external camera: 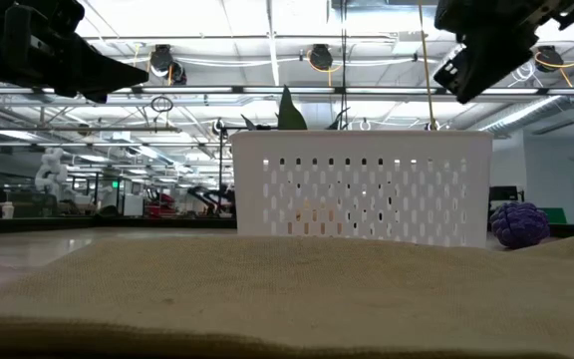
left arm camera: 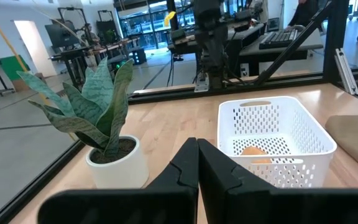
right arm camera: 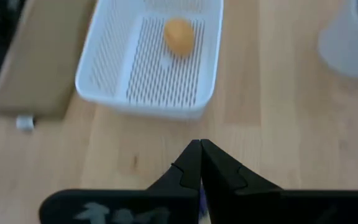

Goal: Pick and placing Produce into tupperware
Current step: Put the grapes in the white bin

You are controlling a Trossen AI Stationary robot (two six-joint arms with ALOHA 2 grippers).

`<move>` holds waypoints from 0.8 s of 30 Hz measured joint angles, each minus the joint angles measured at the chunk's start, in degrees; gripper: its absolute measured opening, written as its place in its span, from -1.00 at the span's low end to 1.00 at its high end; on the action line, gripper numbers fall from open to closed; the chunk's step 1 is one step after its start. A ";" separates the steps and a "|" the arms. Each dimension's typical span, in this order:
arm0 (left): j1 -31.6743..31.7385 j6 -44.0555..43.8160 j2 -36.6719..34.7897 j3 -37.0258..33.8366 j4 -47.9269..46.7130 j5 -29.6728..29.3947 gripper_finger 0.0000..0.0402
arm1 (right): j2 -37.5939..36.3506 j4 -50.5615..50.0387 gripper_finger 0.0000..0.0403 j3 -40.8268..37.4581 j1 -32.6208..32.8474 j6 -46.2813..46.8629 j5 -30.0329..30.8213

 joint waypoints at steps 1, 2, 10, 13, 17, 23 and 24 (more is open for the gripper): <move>0.00 0.00 0.00 0.00 0.00 -0.01 -1.00 | 1.06 -1.75 -1.00 0.70 0.00 -1.25 0.00; 0.00 0.00 0.00 0.00 -0.02 -0.01 -1.00 | 2.11 -3.39 -1.00 1.26 0.00 -2.41 0.00; 0.00 0.02 0.00 0.01 -0.13 0.00 -1.00 | 9.09 -9.64 -1.00 2.68 -0.14 -7.65 0.07; 0.00 0.02 0.00 0.02 -0.39 -0.01 -1.00 | 10.74 -9.74 -1.00 2.68 -0.17 -9.07 0.04; 0.00 0.04 0.00 0.02 -0.52 -0.01 -1.00 | 12.45 -9.76 -0.98 2.70 -0.52 -9.57 -1.38; 0.00 0.06 0.00 0.02 -1.77 -0.01 -1.00 | 13.26 -9.72 -0.82 2.70 -0.63 -13.91 -1.36; 0.00 0.05 0.00 0.02 -1.95 -0.01 -1.00 | 13.26 -9.51 -0.78 2.70 -0.63 -14.53 -1.38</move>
